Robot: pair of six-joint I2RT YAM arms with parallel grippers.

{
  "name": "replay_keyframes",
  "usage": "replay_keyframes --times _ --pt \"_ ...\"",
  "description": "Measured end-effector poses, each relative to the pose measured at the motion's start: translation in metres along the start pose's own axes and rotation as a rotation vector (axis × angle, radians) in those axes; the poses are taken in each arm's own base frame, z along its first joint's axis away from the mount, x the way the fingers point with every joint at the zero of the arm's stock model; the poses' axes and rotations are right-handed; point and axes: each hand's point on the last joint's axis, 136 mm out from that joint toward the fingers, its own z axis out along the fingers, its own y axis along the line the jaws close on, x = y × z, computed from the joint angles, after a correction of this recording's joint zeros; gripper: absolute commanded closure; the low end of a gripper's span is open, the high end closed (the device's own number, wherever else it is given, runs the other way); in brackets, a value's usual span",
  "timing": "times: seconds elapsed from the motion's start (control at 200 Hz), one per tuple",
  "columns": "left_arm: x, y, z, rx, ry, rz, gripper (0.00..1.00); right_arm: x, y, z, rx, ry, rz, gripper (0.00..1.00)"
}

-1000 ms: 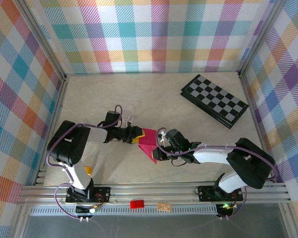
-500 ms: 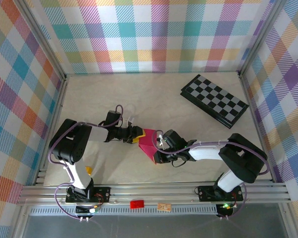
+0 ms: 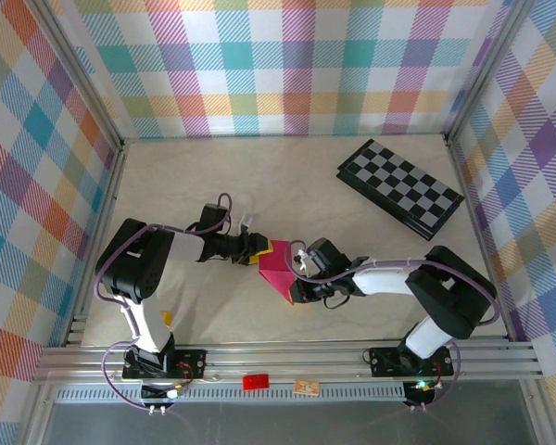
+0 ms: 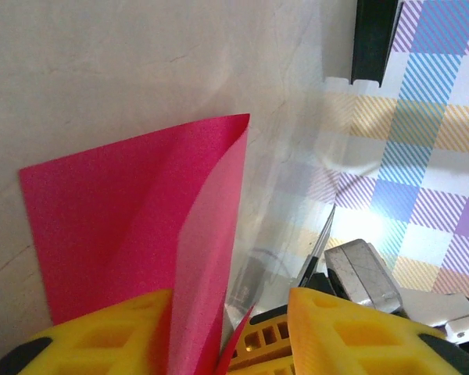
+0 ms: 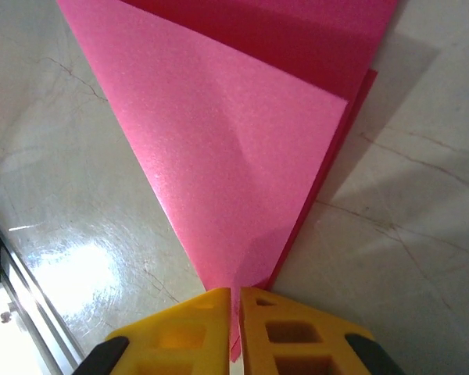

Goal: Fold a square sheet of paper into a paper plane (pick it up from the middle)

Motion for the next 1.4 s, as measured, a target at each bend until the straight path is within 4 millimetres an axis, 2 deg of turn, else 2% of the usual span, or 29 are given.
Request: replay_keyframes --times 0.065,0.225,0.365,0.45,0.605,0.74,0.885,0.985,1.16,1.27,1.4 --pt "0.000 0.001 0.000 -0.009 0.001 -0.001 0.68 0.000 0.000 0.000 -0.001 0.003 0.000 0.86" --pt "0.001 0.013 -0.001 -0.068 -0.014 -0.018 0.85 -0.002 0.001 -0.001 -0.002 0.002 -0.013 0.81" --pt "0.000 0.013 -0.007 -0.096 -0.058 -0.007 0.93 -0.006 0.005 -0.009 -0.001 -0.021 -0.022 0.57" --pt "0.002 0.010 -0.011 -0.113 -0.093 -0.010 0.94 -0.014 0.013 -0.020 -0.014 -0.067 -0.030 0.51" --pt "0.008 0.001 -0.016 -0.157 -0.163 0.004 0.94 -0.030 0.022 -0.047 -0.002 -0.212 -0.072 0.50" --pt "0.009 -0.010 -0.017 -0.166 -0.205 0.017 0.93 -0.027 0.021 -0.058 0.042 -0.336 -0.175 0.50" --pt "0.008 -0.013 -0.017 -0.165 -0.222 0.009 0.88 -0.014 0.020 -0.053 0.117 -0.374 -0.338 0.52" --pt "0.007 -0.017 -0.016 -0.149 -0.224 0.017 0.85 -0.013 0.028 -0.048 0.173 -0.399 -0.485 0.52" --pt "0.007 -0.023 -0.015 -0.124 -0.219 0.021 0.83 -0.009 0.032 -0.027 0.303 -0.378 -0.702 0.56" --pt "0.008 -0.024 -0.015 -0.119 -0.210 0.020 0.82 -0.011 0.027 -0.018 0.392 -0.378 -0.778 0.57" --pt "0.010 -0.024 -0.014 -0.114 -0.203 0.020 0.82 -0.018 0.020 -0.018 0.468 -0.400 -0.813 0.58"
